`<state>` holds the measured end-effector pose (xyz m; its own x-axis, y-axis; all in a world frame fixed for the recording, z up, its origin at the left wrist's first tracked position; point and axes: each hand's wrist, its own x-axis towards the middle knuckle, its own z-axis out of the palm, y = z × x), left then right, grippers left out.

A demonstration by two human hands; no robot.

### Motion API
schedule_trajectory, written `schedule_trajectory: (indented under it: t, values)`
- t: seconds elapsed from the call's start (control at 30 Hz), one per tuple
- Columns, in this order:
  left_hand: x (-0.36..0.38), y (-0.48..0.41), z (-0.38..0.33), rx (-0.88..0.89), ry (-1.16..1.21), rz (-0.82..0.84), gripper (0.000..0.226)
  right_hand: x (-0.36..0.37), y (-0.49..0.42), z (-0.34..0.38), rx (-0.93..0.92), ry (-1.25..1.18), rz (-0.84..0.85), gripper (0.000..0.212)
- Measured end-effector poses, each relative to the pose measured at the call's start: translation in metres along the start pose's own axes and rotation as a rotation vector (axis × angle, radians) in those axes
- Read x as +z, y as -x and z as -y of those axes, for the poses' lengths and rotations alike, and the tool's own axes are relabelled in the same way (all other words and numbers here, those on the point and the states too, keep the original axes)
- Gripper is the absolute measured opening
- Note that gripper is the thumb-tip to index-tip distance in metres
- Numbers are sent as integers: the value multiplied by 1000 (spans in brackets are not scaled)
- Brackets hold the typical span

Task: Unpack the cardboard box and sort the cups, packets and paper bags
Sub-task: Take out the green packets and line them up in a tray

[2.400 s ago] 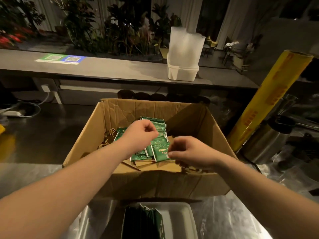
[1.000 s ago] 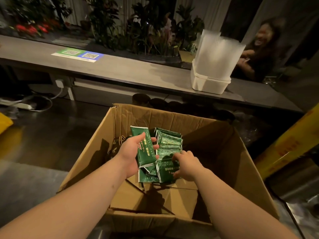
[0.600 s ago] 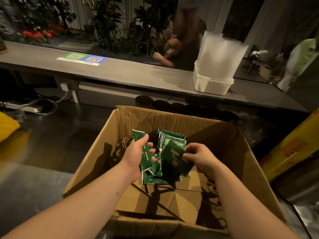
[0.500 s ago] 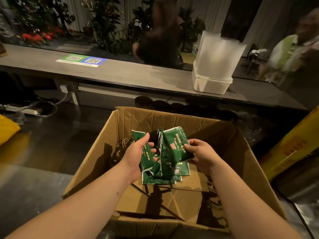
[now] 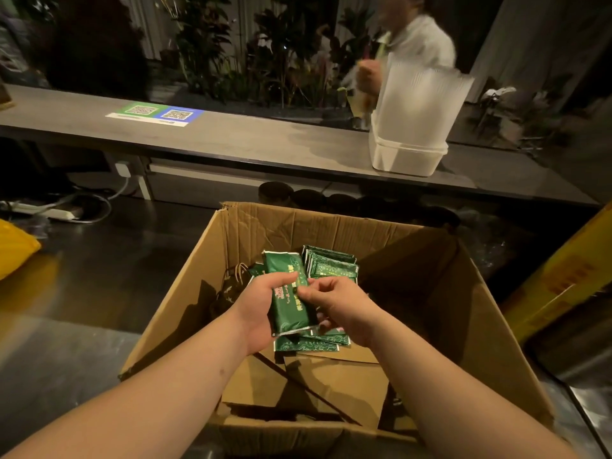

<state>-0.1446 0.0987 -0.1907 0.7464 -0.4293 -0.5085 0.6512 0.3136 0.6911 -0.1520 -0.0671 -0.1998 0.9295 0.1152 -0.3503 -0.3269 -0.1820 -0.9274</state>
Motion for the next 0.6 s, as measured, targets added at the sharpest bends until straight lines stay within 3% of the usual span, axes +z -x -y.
schedule_trajectory:
  t: [0.1, 0.17, 0.2, 0.23, 0.33, 0.43, 0.53, 0.6]
  values:
    - [-3, -3, 1, -2, 52, -22, 35, -8, -14, -13, -117, 499, -313, 37]
    - [-4, -6, 1, 27, 83, -64, 35, -24, -27, -26, -82, 680, -414, 26]
    - [-4, -7, 1, 41, 97, -80, 34, -32, -30, -32, -38, 805, -401, 18]
    - [-3, -8, 1, 48, 110, -93, 35, -39, -32, -38, 17, 920, -356, 24]
    - [-3, -11, -2, 47, 122, -133, 38, -47, -33, -53, 94, 1142, -194, 58]
    - [-4, -13, -3, 42, 111, -149, 36, -46, -34, -57, 53, 1268, -208, 78]
    - [-6, -14, -4, 33, 100, -157, 37, -43, -37, -57, 55, 1354, -180, 74]
    - [-6, -13, -5, 39, 104, -149, 37, -42, -37, -59, 80, 1327, -131, 58]
